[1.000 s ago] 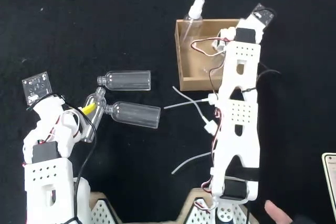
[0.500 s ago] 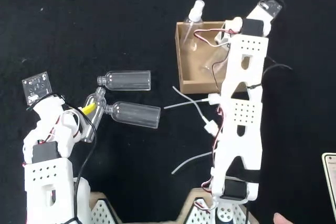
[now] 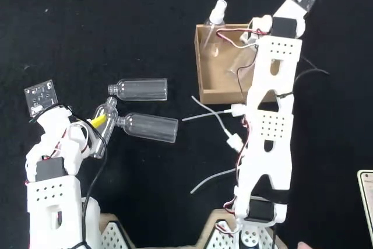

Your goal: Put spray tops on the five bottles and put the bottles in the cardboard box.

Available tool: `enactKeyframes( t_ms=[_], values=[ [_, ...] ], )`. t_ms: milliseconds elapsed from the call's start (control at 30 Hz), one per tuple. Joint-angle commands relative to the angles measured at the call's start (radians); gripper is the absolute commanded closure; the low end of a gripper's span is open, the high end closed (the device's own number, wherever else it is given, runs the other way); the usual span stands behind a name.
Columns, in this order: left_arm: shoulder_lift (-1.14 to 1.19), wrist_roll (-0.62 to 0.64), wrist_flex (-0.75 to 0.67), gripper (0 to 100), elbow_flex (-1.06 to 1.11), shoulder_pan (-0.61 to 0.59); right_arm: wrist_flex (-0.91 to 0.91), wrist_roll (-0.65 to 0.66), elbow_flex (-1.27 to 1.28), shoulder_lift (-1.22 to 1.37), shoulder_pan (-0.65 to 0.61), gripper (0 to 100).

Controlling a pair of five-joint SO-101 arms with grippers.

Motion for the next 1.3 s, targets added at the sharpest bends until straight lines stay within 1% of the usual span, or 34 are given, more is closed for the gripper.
enactKeyframes(
  t_ms=[0,233,333,500,800,1167,1267],
  values=[
    [-0.011,0.005,-0.021,68,-0.013,-0.010,0.032,0.014,0.042,-0.085,-0.012,94.2],
    [-0.011,0.005,-0.021,68,-0.013,-0.008,0.032,0.015,0.116,-0.085,-0.011,94.2],
    [-0.011,0.005,-0.021,68,-0.013,-0.008,0.032,0.049,0.117,-0.087,-0.012,94.2],
    [-0.011,0.005,-0.023,68,-0.015,-0.007,0.032,0.054,0.159,-0.131,-0.011,94.2],
    [-0.011,0.005,-0.023,68,-0.016,-0.007,0.031,0.048,0.441,-0.346,-0.012,94.2],
    [-0.011,0.005,-0.023,68,-0.016,-0.008,0.028,0.057,0.677,-0.524,-0.012,94.2],
    [-0.011,0.005,-0.023,68,-0.016,-0.008,0.023,0.106,0.763,-0.582,-0.018,94.2]
  ],
)
